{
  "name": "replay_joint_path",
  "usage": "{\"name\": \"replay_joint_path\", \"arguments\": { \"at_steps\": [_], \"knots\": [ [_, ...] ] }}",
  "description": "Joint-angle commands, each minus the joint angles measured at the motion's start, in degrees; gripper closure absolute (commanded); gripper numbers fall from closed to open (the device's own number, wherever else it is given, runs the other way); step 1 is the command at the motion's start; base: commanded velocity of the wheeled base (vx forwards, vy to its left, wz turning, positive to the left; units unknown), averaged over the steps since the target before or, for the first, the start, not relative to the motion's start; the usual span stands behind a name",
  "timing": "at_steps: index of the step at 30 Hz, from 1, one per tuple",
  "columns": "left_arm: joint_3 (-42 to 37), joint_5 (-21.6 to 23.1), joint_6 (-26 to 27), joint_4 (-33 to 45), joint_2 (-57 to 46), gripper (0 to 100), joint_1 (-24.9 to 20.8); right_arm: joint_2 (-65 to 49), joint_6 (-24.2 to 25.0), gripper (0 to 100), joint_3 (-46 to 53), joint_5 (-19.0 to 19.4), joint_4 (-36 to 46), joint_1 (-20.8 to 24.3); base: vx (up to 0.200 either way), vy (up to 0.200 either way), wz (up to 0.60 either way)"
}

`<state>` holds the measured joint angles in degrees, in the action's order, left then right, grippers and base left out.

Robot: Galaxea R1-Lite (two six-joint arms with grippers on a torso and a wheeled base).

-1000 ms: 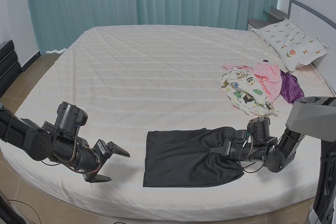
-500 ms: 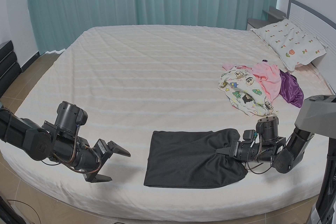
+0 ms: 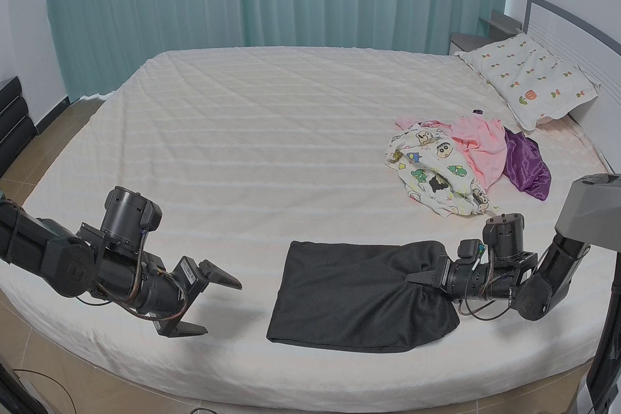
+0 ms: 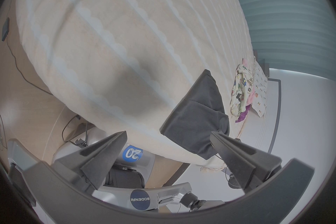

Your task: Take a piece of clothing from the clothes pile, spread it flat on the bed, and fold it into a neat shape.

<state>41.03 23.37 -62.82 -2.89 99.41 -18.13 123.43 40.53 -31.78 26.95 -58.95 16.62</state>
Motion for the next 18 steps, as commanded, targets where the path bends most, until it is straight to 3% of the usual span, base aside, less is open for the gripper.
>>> {"name": "replay_joint_path", "arguments": {
  "at_steps": [1, 18],
  "knots": [
    [0.0, 0.0, 0.0, 0.0, 0.0, 0, 0.0, -0.5, -0.2, 100, 0.8, 0.0, 0.0, -0.1, 0.000, -0.200, 0.00],
    [-0.1, 0.1, 0.0, 0.0, 0.1, 0, 0.0, -2.6, -0.5, 100, 3.2, 0.3, 0.0, -2.0, 0.000, -0.200, 0.00]
  ]
}}
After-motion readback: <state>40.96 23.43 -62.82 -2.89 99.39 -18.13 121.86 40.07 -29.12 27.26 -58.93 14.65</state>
